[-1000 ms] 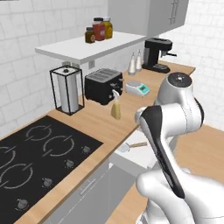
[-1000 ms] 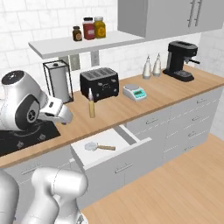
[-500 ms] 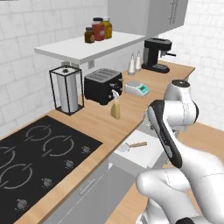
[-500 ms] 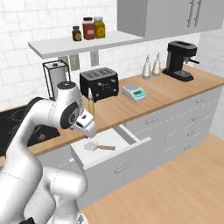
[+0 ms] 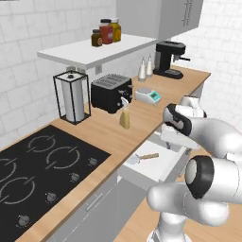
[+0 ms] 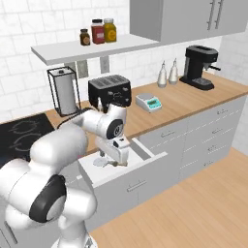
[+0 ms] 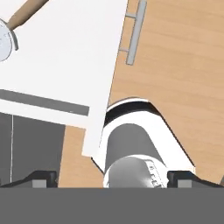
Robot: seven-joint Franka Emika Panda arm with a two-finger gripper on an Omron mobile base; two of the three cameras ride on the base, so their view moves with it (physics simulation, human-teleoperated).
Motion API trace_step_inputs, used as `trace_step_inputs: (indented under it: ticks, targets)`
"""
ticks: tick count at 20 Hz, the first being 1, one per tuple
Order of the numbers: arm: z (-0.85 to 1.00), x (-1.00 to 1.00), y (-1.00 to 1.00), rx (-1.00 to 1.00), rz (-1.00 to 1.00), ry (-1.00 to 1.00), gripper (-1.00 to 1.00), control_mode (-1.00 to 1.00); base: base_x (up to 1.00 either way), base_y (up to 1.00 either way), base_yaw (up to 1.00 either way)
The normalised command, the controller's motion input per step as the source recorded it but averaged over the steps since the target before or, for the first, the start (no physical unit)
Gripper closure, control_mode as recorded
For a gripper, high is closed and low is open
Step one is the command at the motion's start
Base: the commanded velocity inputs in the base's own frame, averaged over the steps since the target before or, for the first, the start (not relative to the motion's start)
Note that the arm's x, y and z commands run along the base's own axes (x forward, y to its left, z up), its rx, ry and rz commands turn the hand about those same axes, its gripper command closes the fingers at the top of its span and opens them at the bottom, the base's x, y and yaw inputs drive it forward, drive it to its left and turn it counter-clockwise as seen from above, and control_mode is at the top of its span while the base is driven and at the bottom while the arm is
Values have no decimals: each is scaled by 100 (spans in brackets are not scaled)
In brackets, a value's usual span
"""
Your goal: Pick the pizza cutter from the drawer and place it on the counter.
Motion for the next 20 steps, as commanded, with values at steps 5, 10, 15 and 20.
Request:
trace_step_inputs:
  ticks: [5, 10, 15, 20]
  targets:
    - [-64, 30, -56, 6, -12, 44, -100, -100, 0, 0, 0]
    - [-86, 53, -13, 0, -9, 17, -100, -100, 0, 0, 0]
    - [-65, 63, 0, 0, -11, 1, -100, -100, 0, 0, 0]
    - [-97, 14, 0, 0, -3, 5, -100, -100, 0, 0, 0]
